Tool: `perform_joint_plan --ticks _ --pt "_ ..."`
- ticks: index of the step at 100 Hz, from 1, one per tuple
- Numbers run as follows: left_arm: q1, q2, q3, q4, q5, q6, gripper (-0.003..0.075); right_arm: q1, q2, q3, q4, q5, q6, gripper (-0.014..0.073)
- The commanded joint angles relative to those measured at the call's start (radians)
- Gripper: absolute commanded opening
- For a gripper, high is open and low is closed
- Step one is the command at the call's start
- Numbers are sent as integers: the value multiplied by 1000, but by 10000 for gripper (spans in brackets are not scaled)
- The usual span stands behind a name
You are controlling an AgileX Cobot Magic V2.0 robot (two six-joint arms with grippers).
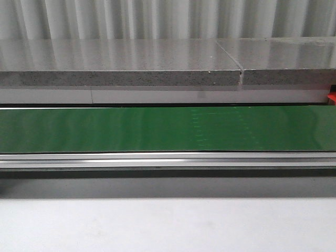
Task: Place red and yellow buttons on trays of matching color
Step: 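Move the left gripper down toward the red push-buttons on the table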
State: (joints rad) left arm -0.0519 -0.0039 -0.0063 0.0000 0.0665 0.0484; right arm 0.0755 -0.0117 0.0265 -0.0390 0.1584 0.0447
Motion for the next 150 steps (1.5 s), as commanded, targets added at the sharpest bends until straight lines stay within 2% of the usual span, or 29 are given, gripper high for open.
perform_joint_plan --ticks 1,27,37,53,69,93,102,114,150 --pt "-4 -41 52 0 -84 -8 -21 1 -9 -14 -12 -82 -5 -92" --pt "-4 -41 52 0 -90 -8 -21 1 -9 -14 -12 -82 -5 -92" --pt "-4 -41 47 0 -135 -8 -21 1 -9 -14 -12 -82 -5 -92" --pt "-4 -32 -39 0 -115 -8 -21 1 -9 -14 -12 -82 -5 -92" --pt "-4 61 -218 0 11 -8 -21 1 -9 -14 -12 -82 -5 -92" --pt "-4 330 -574 0 480 -8 -21 1 -9 -14 -12 -82 -5 -92" --pt "-4 414 -670 -9 579 -8 -21 1 -9 -14 -12 -82 -5 -92" --pt "-4 483 -730 -67 624 -8 -21 1 -9 -14 -12 -82 -5 -92" --pt "-3 555 -716 -99 638 -11 -17 1 -9 -14 -12 -82 -5 -92"
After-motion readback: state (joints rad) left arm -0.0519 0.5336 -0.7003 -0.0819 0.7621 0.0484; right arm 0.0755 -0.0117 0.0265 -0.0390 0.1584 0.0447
